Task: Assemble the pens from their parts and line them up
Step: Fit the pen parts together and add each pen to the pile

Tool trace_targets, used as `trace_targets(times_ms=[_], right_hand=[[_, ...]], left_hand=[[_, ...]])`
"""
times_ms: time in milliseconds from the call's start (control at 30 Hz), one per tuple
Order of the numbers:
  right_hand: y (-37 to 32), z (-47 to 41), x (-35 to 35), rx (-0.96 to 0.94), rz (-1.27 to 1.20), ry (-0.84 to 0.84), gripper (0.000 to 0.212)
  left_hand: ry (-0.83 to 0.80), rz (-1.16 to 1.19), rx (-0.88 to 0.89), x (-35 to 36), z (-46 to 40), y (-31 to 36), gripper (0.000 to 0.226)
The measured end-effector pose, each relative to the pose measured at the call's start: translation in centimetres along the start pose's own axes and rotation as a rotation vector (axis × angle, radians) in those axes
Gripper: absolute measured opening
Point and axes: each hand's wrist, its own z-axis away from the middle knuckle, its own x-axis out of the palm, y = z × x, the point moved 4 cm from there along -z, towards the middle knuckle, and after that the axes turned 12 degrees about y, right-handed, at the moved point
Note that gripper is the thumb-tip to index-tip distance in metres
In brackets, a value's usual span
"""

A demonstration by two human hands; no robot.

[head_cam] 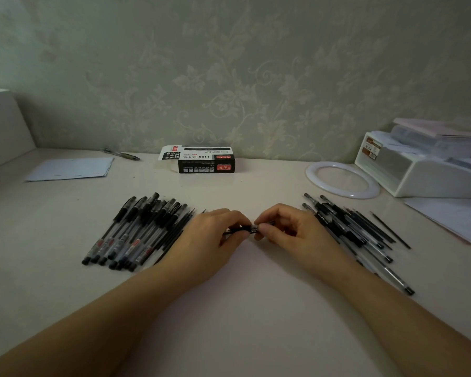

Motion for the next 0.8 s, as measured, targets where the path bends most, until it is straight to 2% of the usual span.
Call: trace_targets(times_ms=[333, 800], right_hand=[[-0.01, -0.10, -0.16, 0.010, -0.030, -0.018, 0.005], [0.25, -0.19, -0.05, 0.015, -0.129, -0.032, 0.006]], left_hand=[[0.001, 0.039, -0.070, -0.06, -0.12, 0.14, 0.013], [0.007, 0.052, -0.037, -0.37, -0.16, 0.45, 0.016]])
